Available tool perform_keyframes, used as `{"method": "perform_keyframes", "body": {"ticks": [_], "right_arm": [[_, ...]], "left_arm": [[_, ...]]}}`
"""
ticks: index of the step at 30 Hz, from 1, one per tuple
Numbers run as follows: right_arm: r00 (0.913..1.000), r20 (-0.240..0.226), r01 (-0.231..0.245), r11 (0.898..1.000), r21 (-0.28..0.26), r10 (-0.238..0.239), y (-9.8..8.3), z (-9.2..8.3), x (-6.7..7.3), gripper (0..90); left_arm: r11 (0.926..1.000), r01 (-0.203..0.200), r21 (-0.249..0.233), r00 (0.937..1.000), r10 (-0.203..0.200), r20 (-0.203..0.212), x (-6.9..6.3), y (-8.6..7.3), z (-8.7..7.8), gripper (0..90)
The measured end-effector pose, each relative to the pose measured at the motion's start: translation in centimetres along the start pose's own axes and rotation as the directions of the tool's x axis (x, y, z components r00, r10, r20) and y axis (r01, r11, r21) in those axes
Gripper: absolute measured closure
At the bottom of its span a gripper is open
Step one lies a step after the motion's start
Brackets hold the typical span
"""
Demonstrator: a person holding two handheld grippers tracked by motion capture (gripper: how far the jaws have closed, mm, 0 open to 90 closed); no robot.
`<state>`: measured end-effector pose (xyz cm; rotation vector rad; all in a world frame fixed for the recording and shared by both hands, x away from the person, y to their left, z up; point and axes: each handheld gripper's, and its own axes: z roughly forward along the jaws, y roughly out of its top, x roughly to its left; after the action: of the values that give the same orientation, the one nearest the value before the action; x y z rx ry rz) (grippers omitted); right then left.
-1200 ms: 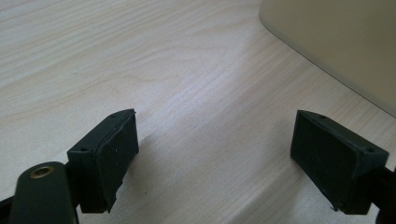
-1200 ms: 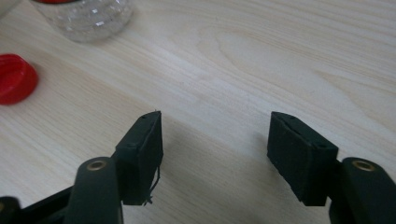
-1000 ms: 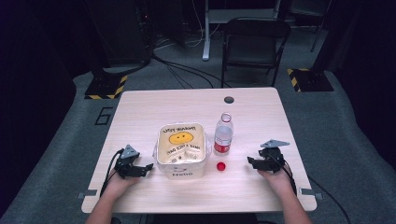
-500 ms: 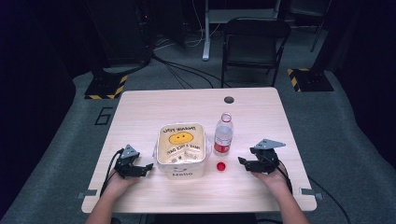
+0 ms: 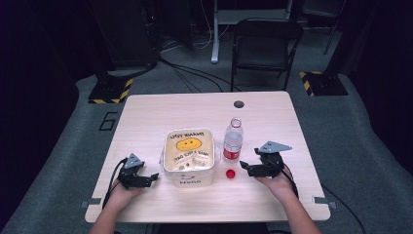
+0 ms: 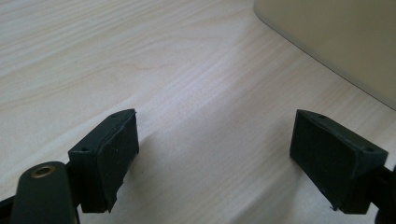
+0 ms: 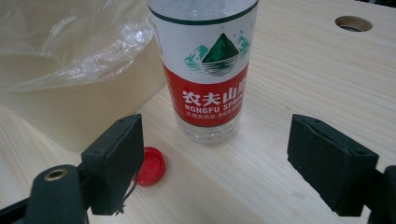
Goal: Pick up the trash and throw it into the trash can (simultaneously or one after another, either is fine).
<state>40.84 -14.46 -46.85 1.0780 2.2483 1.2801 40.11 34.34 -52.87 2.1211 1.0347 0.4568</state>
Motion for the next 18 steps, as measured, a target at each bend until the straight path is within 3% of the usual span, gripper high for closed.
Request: {"method": "perform_keyframes", "body": {"ticks": [9,18], "right_arm": [[1.0,-0.001,0.006,1.0,0.006,-0.006,1.8,1.6,0.0,13.8],[0.9999,-0.015,-0.003,1.0,-0.028,0.003,2.8,2.3,0.1,12.0]], "left_arm": [[0.9999,0.007,-0.011,1.0,-0.007,-0.003,-0.1,-0.4,-0.2,15.4],[0.9999,0.008,-0.012,1.0,-0.008,-0.003,-0.1,-0.4,-0.2,15.3]]}}
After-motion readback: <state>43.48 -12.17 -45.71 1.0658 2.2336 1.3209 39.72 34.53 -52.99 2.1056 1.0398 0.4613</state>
